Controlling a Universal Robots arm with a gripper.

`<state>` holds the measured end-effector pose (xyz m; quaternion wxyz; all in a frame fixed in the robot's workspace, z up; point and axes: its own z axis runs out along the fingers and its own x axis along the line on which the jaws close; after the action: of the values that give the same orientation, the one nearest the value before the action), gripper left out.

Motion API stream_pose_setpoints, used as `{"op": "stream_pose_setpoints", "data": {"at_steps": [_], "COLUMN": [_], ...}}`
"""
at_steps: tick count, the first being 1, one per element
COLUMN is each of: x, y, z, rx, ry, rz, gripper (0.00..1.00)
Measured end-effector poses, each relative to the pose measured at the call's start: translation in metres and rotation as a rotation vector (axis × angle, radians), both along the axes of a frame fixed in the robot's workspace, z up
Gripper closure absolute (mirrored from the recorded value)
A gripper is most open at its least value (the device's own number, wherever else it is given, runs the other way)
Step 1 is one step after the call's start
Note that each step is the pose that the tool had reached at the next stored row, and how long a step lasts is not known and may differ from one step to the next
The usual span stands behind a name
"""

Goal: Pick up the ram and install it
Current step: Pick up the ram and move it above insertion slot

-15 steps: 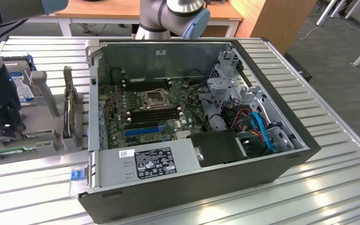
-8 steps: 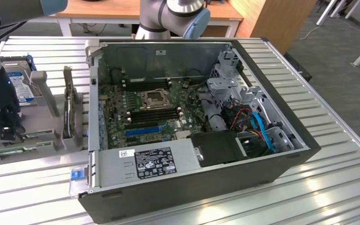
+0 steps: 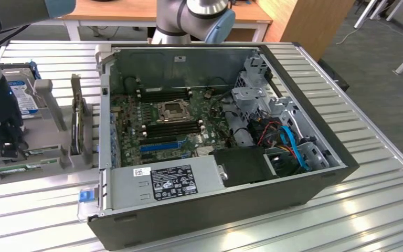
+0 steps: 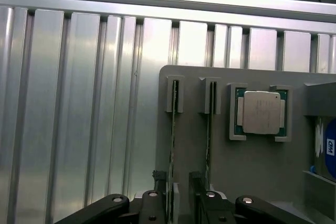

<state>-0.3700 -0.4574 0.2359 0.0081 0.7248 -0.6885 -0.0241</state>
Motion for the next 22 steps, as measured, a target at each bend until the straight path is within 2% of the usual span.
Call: {"op": "stream_pose_setpoints", "data": {"at_steps": [22], "x": [0.0], "y": [0.0], "z": [-0.0229], "rx": [0.0], "ry": [0.0], "rz": [0.0], "gripper": [0.69]}}
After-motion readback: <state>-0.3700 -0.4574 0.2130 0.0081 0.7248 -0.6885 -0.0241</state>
